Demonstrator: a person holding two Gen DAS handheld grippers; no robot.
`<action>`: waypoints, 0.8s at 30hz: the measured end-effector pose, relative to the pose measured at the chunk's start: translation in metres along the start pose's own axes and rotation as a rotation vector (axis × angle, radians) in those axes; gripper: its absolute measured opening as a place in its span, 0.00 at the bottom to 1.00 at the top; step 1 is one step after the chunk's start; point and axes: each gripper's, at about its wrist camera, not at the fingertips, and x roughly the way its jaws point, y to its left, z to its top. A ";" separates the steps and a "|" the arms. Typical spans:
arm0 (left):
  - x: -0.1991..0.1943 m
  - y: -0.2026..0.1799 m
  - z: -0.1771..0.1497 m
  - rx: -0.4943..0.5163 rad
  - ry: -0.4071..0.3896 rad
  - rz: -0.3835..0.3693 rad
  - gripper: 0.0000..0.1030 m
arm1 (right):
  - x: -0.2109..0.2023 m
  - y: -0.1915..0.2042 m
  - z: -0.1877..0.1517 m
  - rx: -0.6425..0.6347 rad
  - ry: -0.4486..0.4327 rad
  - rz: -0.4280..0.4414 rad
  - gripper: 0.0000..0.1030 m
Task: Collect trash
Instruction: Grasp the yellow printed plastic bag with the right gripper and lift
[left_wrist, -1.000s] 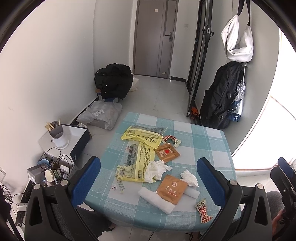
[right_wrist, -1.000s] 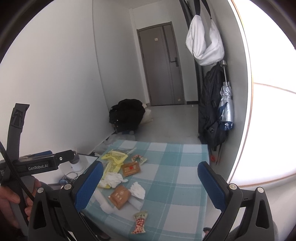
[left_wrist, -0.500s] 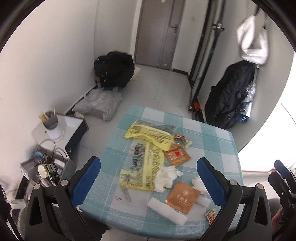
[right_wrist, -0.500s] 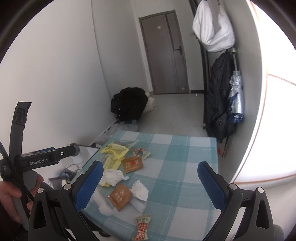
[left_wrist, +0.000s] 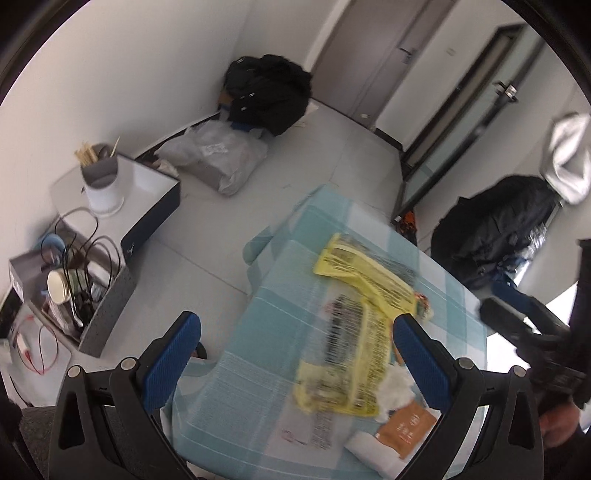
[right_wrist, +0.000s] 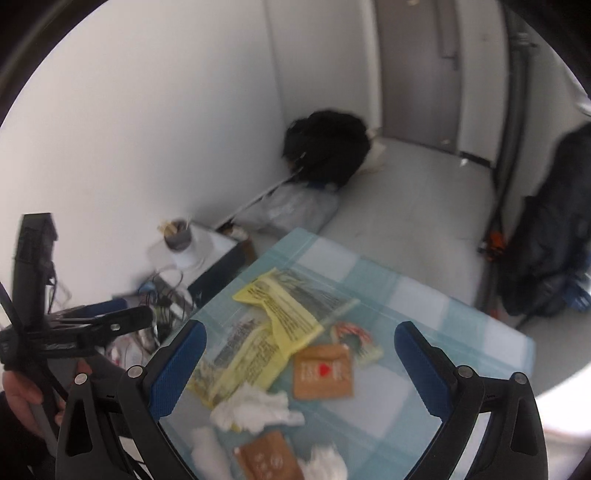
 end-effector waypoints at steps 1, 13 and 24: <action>0.001 0.003 0.002 -0.016 0.001 0.000 0.99 | 0.016 0.002 0.004 -0.026 0.033 0.018 1.00; 0.008 0.023 0.016 -0.089 0.013 -0.021 0.99 | 0.148 0.008 0.016 -0.236 0.295 0.031 0.99; 0.010 0.023 0.016 -0.079 0.020 -0.014 0.99 | 0.160 0.002 0.012 -0.244 0.327 0.011 0.59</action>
